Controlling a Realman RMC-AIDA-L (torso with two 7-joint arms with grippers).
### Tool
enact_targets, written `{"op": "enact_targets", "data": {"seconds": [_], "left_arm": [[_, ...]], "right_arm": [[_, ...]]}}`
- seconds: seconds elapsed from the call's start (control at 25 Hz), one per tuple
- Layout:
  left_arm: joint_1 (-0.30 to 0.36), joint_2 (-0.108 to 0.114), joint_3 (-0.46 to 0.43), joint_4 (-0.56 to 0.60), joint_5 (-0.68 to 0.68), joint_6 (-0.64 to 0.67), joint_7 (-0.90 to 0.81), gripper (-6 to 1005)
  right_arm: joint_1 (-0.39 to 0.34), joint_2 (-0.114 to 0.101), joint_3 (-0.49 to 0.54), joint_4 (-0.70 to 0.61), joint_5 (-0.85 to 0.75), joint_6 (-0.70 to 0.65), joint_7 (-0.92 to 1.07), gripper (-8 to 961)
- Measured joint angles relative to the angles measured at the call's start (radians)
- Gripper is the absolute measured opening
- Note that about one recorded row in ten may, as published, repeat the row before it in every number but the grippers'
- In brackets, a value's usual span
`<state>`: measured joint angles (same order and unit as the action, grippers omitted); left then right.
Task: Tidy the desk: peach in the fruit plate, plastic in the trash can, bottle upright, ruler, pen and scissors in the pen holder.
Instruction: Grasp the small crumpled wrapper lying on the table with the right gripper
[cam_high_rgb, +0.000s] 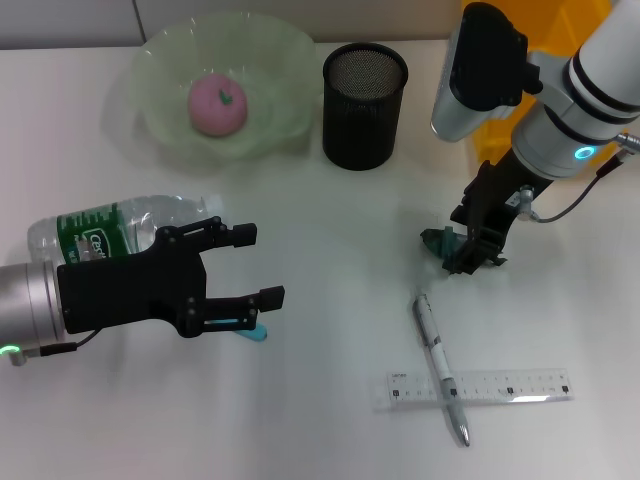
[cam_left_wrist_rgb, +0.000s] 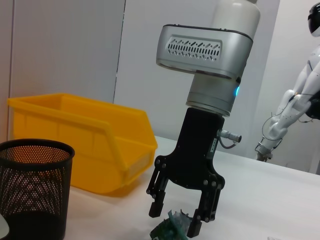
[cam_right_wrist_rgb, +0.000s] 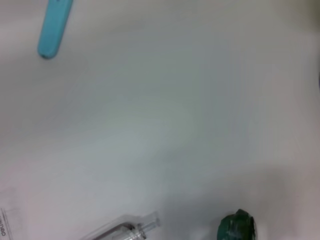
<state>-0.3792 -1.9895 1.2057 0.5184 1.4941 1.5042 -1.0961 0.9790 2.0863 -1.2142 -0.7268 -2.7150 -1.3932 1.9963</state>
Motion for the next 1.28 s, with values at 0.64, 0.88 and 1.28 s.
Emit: {"op": "enact_targets", "data": {"seconds": [0.64, 0.88, 1.28], "left_arm": [[0.0, -0.002, -0.002, 0.0, 0.0, -0.007, -0.002, 837], [-0.002, -0.002, -0.002, 0.0, 0.0, -0.007, -0.004, 836], [-0.003, 0.0, -0.004, 0.0, 0.0, -0.007, -0.005, 834]], "right_arm": [[-0.002, 0.003, -0.058, 0.028, 0.019, 0.052, 0.004, 537], [-0.002, 0.003, -0.064, 0.019, 0.038, 0.046, 0.005, 335], [-0.002, 0.002, -0.062, 0.017, 0.038, 0.044, 0.005, 112]]}}
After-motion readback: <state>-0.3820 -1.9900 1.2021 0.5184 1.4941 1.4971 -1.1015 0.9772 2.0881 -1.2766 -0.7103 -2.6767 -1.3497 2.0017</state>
